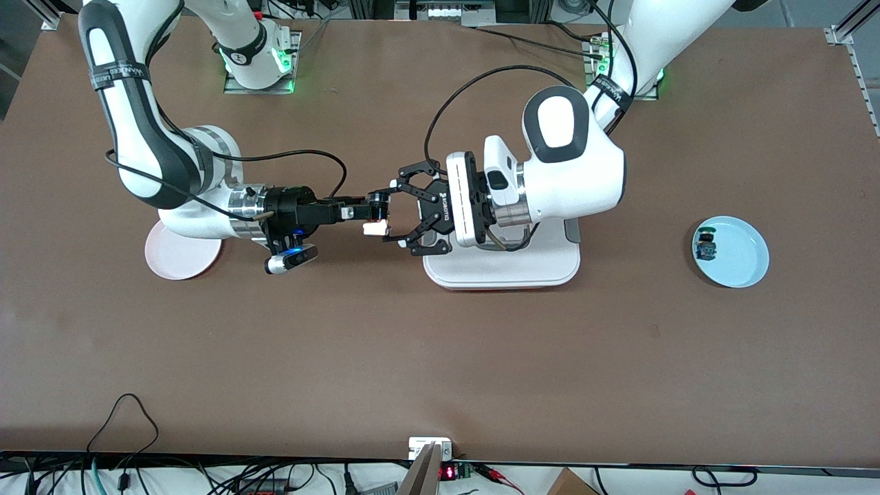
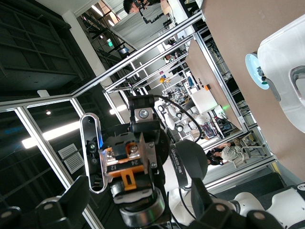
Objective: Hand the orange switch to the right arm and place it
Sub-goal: 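Close the right gripper on the orange switch held by the left gripper, then open the left gripper and withdraw it while the right gripper pulls back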
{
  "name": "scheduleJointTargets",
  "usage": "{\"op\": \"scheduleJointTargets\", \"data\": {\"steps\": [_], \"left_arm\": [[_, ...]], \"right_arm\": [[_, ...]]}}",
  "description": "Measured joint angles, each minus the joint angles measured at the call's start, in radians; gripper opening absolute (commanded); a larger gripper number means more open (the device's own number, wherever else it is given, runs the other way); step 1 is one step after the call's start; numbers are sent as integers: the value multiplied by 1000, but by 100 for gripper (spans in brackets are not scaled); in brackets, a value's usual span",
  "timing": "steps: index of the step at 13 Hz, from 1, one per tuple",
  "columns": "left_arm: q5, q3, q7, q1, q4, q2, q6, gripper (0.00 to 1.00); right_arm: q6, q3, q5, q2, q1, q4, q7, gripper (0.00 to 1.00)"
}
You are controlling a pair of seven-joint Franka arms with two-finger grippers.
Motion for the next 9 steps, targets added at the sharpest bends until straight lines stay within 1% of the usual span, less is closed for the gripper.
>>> {"op": "scheduleJointTargets", "data": {"steps": [1,2,3,4,5,9], "left_arm": [[0,0,0,0,0,0,0,0],[0,0,0,-1,1,0,1,0],[0,0,0,-1,4,0,1,0],[0,0,0,-1,7,0,1,0],[0,0,0,-3,8,0,1,0],[1,3,-14,-7,9,2,1,0]], "right_arm": [[0,0,0,0,0,0,0,68],[0,0,0,0,0,0,-8,30],[0,0,1,0,0,0,-36,21],[0,0,4,0,0,0,-76,7],[0,0,6,0,0,0,-102,0],[1,-2,13,1,-1,6,-142,0]]}}
